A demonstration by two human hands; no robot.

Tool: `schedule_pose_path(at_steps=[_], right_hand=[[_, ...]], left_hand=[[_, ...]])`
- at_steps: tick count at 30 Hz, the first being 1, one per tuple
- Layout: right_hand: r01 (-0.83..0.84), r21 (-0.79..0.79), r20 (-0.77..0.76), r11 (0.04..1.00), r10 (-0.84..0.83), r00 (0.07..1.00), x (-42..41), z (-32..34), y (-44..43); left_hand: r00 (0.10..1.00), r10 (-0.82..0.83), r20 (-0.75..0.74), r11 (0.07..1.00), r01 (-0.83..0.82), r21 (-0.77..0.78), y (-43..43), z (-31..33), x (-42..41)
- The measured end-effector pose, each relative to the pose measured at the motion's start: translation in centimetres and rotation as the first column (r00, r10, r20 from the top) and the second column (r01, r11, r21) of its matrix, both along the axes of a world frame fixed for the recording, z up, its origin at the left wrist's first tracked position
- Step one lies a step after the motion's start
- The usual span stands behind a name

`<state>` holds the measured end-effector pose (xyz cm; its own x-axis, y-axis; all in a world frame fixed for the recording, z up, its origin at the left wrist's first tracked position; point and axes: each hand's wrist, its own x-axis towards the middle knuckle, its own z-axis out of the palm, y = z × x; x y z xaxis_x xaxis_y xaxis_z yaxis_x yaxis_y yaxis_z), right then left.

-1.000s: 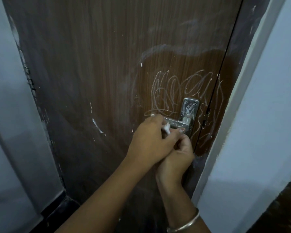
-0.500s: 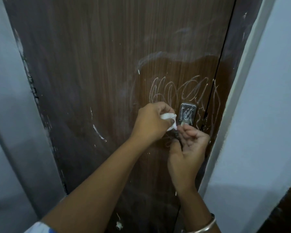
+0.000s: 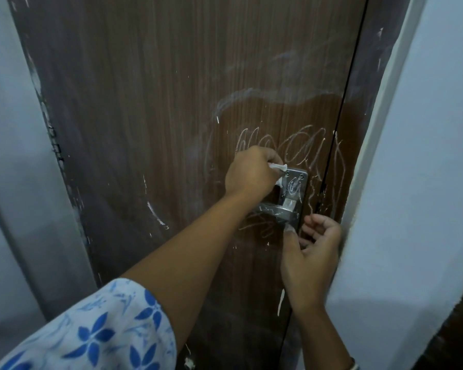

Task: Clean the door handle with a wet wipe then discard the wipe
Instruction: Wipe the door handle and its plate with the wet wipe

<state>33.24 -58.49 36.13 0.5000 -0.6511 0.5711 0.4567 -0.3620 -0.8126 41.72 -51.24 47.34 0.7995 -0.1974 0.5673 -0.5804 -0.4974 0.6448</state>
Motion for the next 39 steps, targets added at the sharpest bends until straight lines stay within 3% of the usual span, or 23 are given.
schedule_pose_path(at_steps=[5,12,18,24,29,31,35,39], right_hand=[[-0.008,-0.008,0.002,1.0,0.008,1.0,0.0,-0.3,-0.1],[-0.02,-0.026,-0.022,0.999,0.019,1.0,0.0,-0.7,0.2],[-0.021,-0.04,-0.034,0.999,0.019,0.999,0.3,-0.7,0.3],[-0.045,-0.048,-0.076,0.998,0.041,0.996,0.6,-1.4,0.5],[-0.042,-0.052,-0.086,0.998,0.037,0.996,0.8,-1.5,0.7],[-0.033,-0.051,-0.089,0.998,0.029,0.996,0.7,-1.7,0.7],[-0.021,-0.011,-0.125,1.0,0.019,0.992,0.8,-2.2,0.8],[-0.094,0.108,-0.172,0.99,0.112,0.979,1.2,-2.4,1.1]], left_hand=[[0.998,0.029,0.053,0.998,-0.032,0.047,-0.3,-0.4,0.3],[1.0,-0.013,-0.011,0.986,0.015,0.164,-0.1,-1.4,0.6],[0.999,0.033,0.016,0.996,-0.035,0.08,-0.3,-0.3,0.7],[0.996,-0.01,-0.085,0.979,0.027,0.201,0.1,-1.4,0.8],[0.999,0.017,-0.04,0.992,-0.012,0.125,0.0,-0.7,0.8],[0.997,0.048,-0.061,0.985,-0.037,0.167,0.0,-0.7,0.7],[0.989,0.096,-0.11,0.942,-0.055,0.332,0.0,-1.3,0.5],[0.986,0.145,-0.083,0.946,-0.114,0.302,-0.2,-1.3,0.5]])
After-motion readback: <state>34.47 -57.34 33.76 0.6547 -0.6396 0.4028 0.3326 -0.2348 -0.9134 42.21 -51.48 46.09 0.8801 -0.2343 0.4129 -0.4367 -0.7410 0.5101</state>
